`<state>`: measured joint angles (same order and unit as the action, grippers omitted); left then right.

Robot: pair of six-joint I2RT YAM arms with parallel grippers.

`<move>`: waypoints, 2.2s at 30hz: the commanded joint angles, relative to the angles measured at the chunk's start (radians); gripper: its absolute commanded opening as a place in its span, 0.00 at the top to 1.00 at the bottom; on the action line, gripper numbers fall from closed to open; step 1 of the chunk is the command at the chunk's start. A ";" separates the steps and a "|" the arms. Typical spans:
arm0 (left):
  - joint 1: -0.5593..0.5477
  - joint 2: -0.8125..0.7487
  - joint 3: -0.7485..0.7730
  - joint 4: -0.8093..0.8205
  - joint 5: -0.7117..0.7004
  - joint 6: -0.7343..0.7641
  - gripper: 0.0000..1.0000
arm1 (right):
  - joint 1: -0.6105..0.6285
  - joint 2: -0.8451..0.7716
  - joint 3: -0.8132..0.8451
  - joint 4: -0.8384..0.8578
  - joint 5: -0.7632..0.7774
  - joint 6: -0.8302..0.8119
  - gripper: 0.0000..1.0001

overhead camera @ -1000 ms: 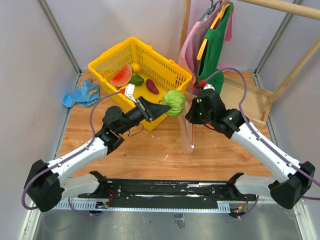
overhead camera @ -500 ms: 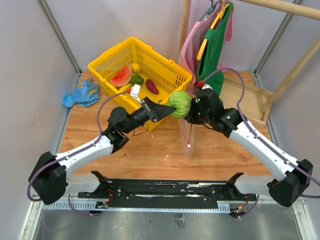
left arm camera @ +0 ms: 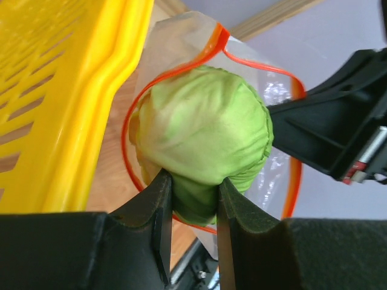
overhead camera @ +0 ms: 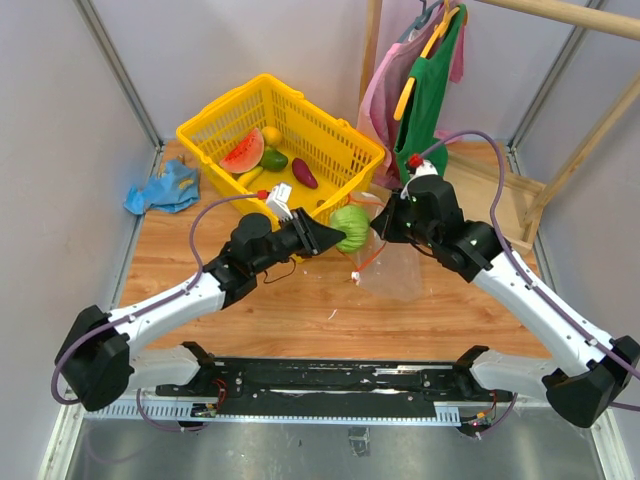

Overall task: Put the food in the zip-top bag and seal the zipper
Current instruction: Place the fake vegetable in the zipper food storage bag.

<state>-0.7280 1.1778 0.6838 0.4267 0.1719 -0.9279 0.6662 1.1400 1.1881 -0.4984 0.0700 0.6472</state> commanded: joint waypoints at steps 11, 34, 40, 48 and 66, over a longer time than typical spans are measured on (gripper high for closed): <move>-0.212 0.099 0.377 -0.531 -0.323 0.484 0.97 | -0.012 0.030 0.041 0.027 -0.088 -0.077 1.00; -0.408 0.393 0.717 -0.925 -0.602 0.710 0.51 | -0.017 0.018 0.040 0.021 -0.104 -0.088 1.00; -0.409 0.285 0.669 -0.820 -0.530 0.701 0.24 | -0.025 0.017 0.035 0.016 -0.098 -0.095 0.99; -0.409 0.141 0.603 -0.769 -0.564 0.624 0.09 | -0.046 0.010 0.020 0.004 -0.095 -0.093 1.00; -0.332 0.018 0.569 -0.981 -0.658 0.423 0.10 | -0.057 -0.017 -0.001 -0.014 -0.085 -0.099 0.99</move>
<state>-1.0752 1.2221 1.2747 -0.5148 -0.4648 -0.4541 0.6304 1.1545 1.1992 -0.5224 -0.0334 0.5491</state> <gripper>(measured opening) 0.909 0.008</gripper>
